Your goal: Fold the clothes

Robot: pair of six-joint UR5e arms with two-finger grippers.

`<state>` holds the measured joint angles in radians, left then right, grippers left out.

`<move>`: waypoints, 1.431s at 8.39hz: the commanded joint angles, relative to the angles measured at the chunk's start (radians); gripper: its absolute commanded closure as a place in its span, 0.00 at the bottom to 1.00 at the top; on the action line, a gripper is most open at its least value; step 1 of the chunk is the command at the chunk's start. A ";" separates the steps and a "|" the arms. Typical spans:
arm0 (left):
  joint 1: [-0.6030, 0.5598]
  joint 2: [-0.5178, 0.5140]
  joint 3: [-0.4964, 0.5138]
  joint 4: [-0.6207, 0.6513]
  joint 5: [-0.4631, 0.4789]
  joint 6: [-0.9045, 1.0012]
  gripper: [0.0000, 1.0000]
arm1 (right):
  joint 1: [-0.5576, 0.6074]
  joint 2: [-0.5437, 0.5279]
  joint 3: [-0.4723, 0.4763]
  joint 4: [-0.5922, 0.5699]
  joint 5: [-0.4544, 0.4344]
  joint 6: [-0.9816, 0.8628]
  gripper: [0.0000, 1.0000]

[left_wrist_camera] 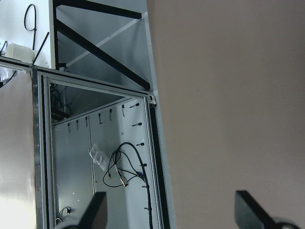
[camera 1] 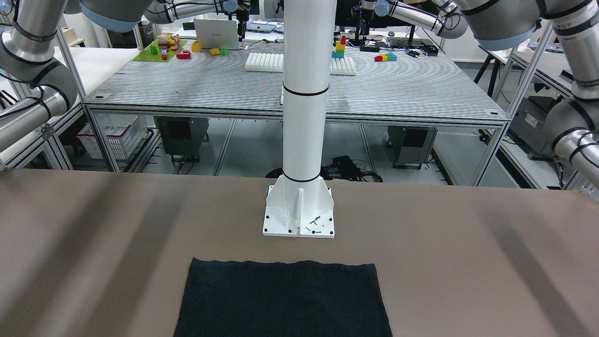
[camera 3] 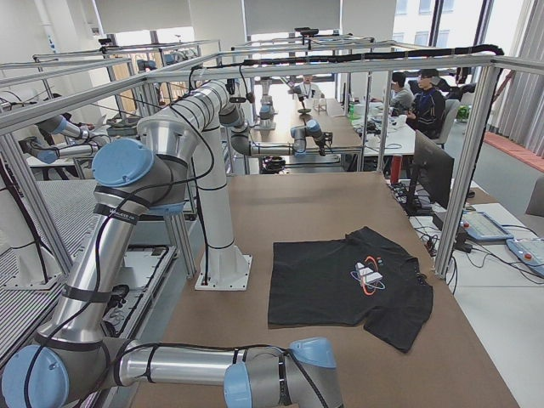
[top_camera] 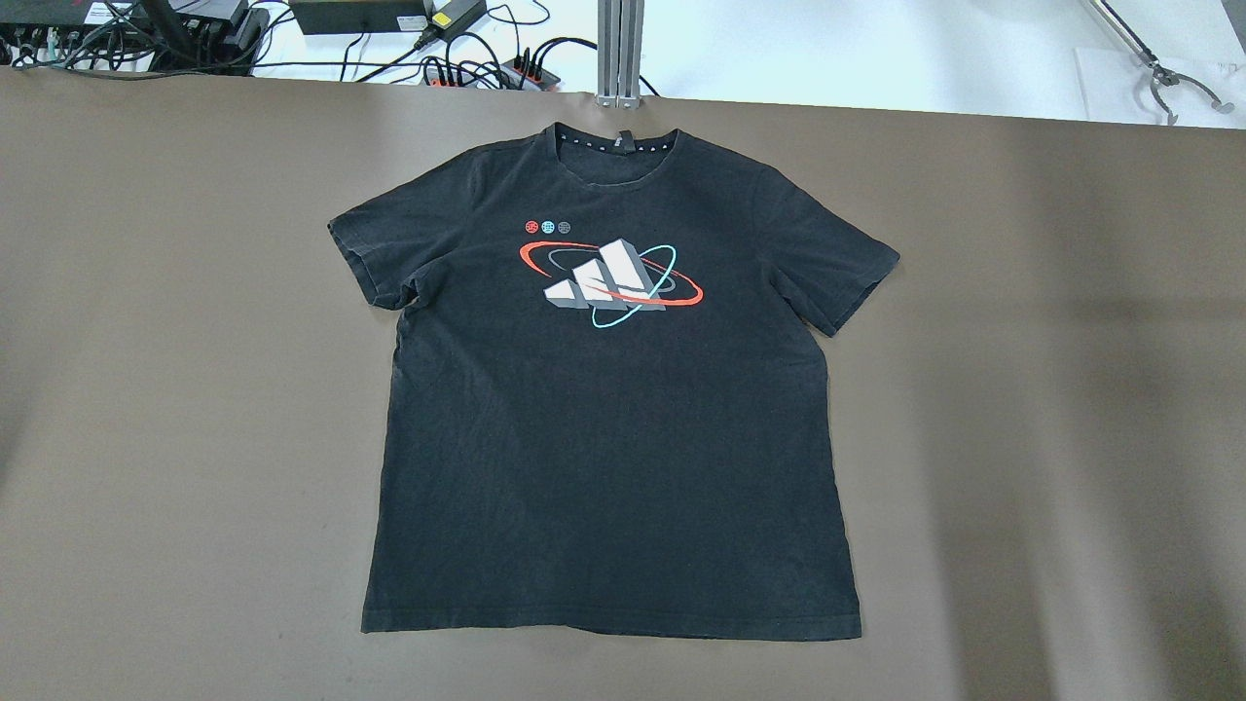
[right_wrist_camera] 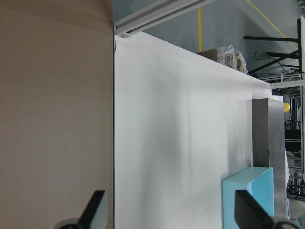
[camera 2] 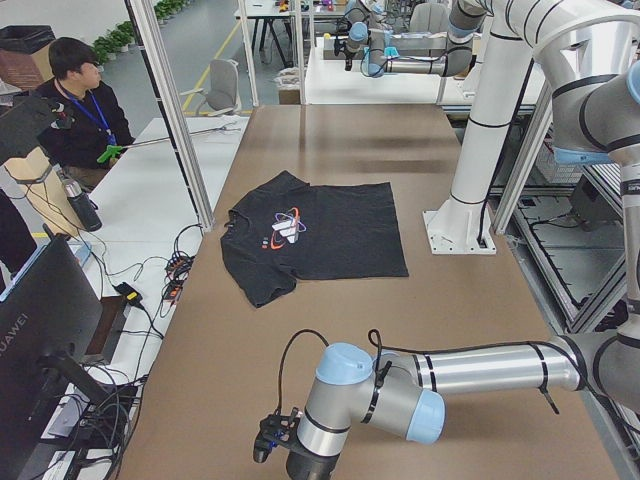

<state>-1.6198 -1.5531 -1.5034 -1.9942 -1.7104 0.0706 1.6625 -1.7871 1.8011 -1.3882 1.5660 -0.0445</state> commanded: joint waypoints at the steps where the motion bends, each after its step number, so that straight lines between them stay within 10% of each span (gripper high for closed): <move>1: 0.001 -0.001 -0.003 0.000 0.000 0.000 0.06 | -0.001 0.000 0.001 0.002 0.003 0.000 0.06; 12: 0.006 -0.056 -0.124 -0.047 -0.014 -0.014 0.06 | -0.004 0.034 0.106 0.041 0.092 0.053 0.06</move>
<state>-1.6142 -1.5916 -1.6114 -1.9945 -1.7117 0.0598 1.6581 -1.7667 1.9015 -1.3631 1.6138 -0.0402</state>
